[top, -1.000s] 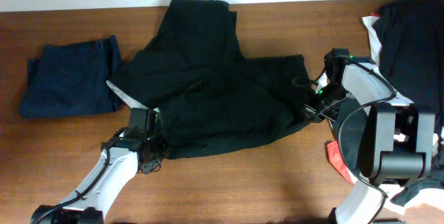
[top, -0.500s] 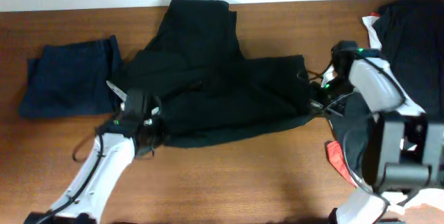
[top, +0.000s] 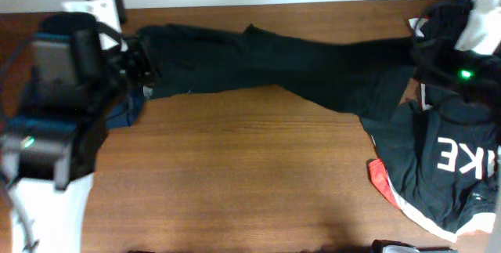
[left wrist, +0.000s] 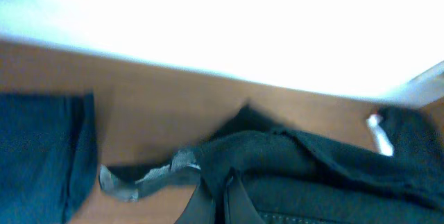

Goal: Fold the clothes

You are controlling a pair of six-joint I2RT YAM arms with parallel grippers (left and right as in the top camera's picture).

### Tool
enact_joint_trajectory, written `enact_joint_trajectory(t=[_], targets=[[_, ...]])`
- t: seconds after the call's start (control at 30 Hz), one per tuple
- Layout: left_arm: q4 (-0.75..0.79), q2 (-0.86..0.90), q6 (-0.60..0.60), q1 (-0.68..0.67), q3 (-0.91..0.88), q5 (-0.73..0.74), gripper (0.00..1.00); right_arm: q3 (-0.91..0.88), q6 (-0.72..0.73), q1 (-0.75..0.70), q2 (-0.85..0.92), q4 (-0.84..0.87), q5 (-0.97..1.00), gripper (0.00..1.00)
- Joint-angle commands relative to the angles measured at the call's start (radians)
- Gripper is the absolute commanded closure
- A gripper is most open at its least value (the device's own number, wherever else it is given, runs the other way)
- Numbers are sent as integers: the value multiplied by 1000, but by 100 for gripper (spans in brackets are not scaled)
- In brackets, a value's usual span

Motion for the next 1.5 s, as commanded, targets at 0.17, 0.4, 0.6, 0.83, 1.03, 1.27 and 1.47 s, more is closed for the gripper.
enact_joint_trajectory(t=[0.17, 0.4, 0.6, 0.83, 1.03, 1.27, 1.47], targets=[[37, -98, 31, 108, 151, -33, 100, 291, -15, -10, -31, 71, 211, 96], [79, 58, 31, 108, 151, -32, 99, 290, -15, -10, 106, 98, 217, 96], [341, 314, 31, 108, 151, -32, 99, 291, -2, -10, 346, 269, 224, 96], [690, 463, 30, 121, 153, -29, 100, 318, 132, -64, 361, 520, 214, 96], [651, 447, 31, 155, 351, -13, 100, 425, 61, -128, 299, 473, 220, 96], [20, 452, 32, 155, 396, -26, 99, 369, -64, -118, 348, 3, 225, 96], [-431, 571, 31, 139, 322, -29, 100, 144, -64, -119, 435, -257, 281, 96]])
